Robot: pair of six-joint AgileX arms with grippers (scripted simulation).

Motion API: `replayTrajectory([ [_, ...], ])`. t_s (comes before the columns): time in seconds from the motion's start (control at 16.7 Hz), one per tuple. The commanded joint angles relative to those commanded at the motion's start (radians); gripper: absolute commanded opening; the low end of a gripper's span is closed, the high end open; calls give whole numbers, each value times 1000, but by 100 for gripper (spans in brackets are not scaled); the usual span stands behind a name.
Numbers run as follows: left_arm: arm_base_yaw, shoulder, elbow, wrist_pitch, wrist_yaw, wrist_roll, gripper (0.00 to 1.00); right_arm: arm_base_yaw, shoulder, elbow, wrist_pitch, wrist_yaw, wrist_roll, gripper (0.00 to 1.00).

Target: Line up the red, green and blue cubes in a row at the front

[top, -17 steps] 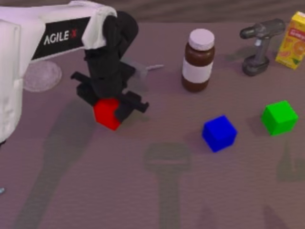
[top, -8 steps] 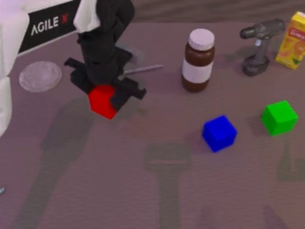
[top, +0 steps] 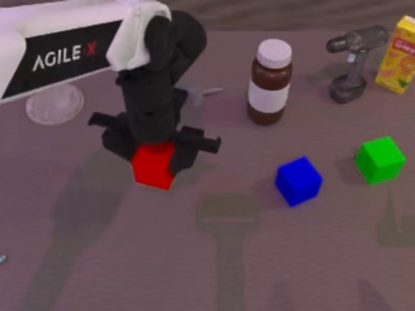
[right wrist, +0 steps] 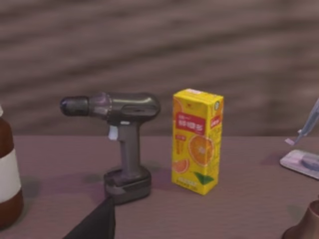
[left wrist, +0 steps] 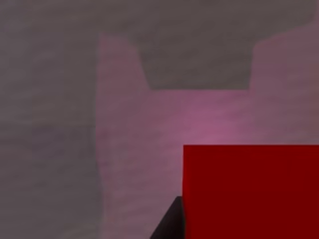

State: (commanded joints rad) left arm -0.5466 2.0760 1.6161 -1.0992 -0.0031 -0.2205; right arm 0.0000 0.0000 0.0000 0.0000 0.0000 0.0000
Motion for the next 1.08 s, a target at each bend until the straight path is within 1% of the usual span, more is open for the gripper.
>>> replayTrajectory([
  [0.24, -81, -135, -182, 33, -6, -288, 0, 0, 0, 0, 0, 0, 0, 100],
  [0.42, -126, -221, -286, 59, -10, -424, 0, 0, 0, 0, 0, 0, 0, 100],
  [0.54, -141, -252, -319, 70, -12, -461, 0, 0, 0, 0, 0, 0, 0, 100],
  [0.84, -137, -250, -321, 71, -12, -460, 0, 0, 0, 0, 0, 0, 0, 100],
  [0.96, -138, -237, -346, 109, -12, -458, 0, 0, 0, 0, 0, 0, 0, 100],
  [1.08, -137, -211, -386, 182, -12, -459, 0, 0, 0, 0, 0, 0, 0, 100],
])
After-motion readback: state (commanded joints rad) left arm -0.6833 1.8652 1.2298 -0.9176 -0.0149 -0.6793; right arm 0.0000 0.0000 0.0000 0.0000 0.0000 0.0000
